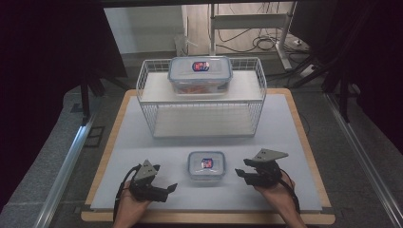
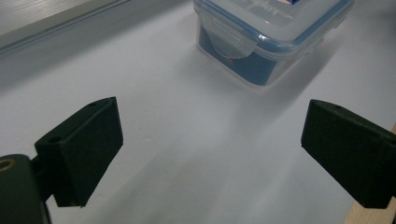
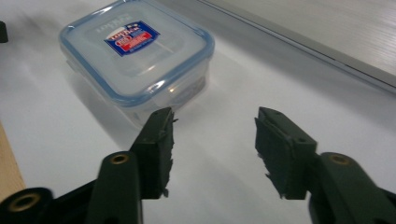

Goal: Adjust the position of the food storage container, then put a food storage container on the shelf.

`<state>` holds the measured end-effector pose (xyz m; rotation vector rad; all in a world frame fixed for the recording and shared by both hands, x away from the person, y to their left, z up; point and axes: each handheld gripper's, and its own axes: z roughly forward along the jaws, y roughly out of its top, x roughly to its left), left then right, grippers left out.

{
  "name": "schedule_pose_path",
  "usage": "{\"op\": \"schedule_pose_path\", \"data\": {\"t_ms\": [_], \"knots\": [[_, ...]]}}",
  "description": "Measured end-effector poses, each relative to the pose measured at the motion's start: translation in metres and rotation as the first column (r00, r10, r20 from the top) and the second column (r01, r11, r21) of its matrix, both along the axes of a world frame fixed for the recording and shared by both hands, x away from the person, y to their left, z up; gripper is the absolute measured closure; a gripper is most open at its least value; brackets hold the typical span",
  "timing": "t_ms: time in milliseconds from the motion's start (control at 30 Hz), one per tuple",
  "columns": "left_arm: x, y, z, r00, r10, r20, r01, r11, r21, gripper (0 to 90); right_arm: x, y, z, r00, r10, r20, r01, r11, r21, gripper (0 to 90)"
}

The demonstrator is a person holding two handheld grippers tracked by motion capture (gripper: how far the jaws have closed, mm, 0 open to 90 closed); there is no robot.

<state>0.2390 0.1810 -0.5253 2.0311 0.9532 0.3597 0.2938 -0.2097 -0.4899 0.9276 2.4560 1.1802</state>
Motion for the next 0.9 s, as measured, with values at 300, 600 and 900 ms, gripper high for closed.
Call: {"op": "schedule_pose_path", "data": {"t_ms": [300, 600, 900], "knots": [[0.002, 0.003, -0.002, 0.9999, 0.011, -0.003, -0.011, 0.9999, -0.001, 4.9, 0.004, -0.003, -0.009, 0.9999, 0.012, 0.009, -0.012, 0.9997, -0.020, 23.8], [0.003, 0.004, -0.002, 0.9998, 0.017, -0.012, -0.017, 0.9998, 0.002, 5.1, 0.006, -0.001, -0.015, 0.9998, 0.022, -0.002, -0.022, 0.9987, -0.046, 15.5], [0.005, 0.004, -0.001, 0.9988, 0.021, -0.045, -0.020, 0.9996, 0.018, 6.2, 0.007, -0.002, -0.013, 1.0000, 0.006, 0.004, -0.006, 0.9998, -0.017, 15.4]]}}
